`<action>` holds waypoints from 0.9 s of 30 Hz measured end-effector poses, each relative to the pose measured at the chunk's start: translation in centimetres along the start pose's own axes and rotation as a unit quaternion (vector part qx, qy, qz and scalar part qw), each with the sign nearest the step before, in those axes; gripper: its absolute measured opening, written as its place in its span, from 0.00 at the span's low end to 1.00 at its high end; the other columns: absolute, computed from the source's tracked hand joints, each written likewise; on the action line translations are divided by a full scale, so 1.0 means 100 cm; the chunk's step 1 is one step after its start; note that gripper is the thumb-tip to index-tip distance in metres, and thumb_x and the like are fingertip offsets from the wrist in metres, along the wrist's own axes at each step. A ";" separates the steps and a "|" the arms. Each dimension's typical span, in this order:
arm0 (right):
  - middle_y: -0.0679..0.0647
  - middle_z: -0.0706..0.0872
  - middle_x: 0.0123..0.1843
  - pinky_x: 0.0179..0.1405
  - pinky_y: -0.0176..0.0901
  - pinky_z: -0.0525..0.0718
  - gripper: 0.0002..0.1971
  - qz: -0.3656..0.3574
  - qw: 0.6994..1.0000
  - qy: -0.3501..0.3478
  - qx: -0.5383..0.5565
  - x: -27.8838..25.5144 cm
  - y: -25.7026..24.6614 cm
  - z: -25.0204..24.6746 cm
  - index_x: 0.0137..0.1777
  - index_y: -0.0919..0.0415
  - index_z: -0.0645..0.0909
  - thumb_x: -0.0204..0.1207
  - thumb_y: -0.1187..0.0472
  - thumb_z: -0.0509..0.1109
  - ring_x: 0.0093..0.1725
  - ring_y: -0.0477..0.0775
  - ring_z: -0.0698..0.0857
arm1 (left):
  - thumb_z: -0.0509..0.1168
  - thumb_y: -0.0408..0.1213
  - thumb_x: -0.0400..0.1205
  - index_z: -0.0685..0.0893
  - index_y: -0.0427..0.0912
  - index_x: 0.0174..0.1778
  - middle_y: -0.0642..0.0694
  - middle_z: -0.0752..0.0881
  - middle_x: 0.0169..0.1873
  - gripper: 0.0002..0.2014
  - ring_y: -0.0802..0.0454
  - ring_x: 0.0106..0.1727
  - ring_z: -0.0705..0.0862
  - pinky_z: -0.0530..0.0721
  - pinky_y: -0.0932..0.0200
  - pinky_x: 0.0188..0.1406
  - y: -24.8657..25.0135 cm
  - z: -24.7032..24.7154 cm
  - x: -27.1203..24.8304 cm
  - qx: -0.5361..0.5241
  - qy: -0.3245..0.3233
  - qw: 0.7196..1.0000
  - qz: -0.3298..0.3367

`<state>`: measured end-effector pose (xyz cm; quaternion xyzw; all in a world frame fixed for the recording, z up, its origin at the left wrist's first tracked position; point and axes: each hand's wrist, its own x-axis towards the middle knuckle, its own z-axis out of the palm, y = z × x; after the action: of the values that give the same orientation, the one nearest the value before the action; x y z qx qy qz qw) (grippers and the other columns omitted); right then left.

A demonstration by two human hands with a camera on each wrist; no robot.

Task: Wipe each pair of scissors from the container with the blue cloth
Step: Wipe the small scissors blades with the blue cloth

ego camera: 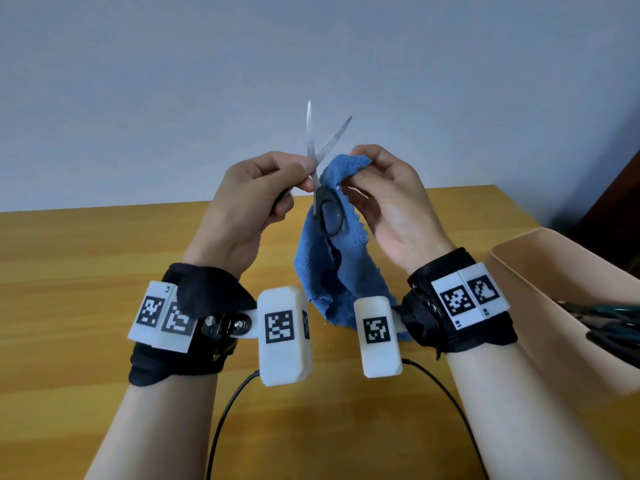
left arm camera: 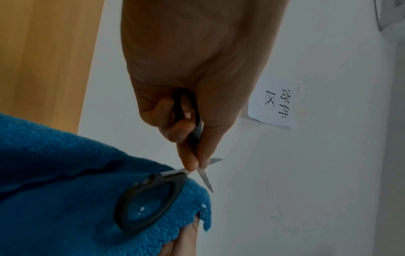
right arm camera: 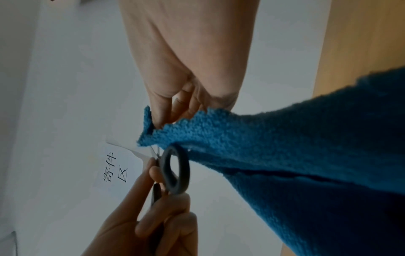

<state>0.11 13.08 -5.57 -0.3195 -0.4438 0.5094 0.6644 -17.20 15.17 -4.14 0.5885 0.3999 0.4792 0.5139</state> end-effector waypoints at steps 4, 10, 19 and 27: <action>0.52 0.89 0.40 0.41 0.37 0.85 0.09 0.037 0.999 -0.025 -0.008 0.000 0.002 -0.003 0.49 0.59 0.80 0.82 0.74 0.65 0.38 0.48 0.87 | 0.71 0.36 0.82 0.89 0.38 0.47 0.47 0.89 0.36 0.05 0.55 0.25 0.66 0.69 0.67 0.27 0.003 0.000 -0.003 0.012 -0.008 1.000 0.020; 0.55 0.90 0.40 0.43 0.37 0.88 0.09 0.053 0.998 -0.045 -0.003 0.000 -0.002 0.001 0.46 0.62 0.80 0.80 0.76 0.66 0.40 0.48 0.89 | 0.74 0.35 0.81 0.87 0.39 0.44 0.41 0.93 0.38 0.04 0.56 0.22 0.65 0.66 0.69 0.22 0.010 -0.005 -0.005 0.055 -0.008 0.998 0.040; 0.61 0.88 0.43 0.34 0.40 0.85 0.16 0.066 0.998 -0.009 0.007 -0.002 -0.002 0.013 0.41 0.56 0.69 0.78 0.74 0.71 0.37 0.54 0.89 | 0.75 0.36 0.81 0.85 0.35 0.43 0.42 0.94 0.38 0.08 0.52 0.24 0.64 0.66 0.67 0.22 0.017 -0.011 -0.009 0.098 -0.017 0.994 0.050; 0.63 0.82 0.45 0.33 0.42 0.84 0.13 0.059 0.997 0.034 -0.021 -0.002 0.001 0.015 0.47 0.58 0.71 0.76 0.76 0.69 0.37 0.55 0.84 | 0.74 0.35 0.81 0.85 0.33 0.44 0.43 0.94 0.38 0.09 0.50 0.26 0.61 0.63 0.66 0.21 0.015 -0.005 -0.010 0.113 -0.015 0.993 0.042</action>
<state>-1.28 12.88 -5.09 -0.3762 -0.4116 0.5272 0.6412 -17.93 14.09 -2.79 0.6661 0.4185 0.4434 0.4297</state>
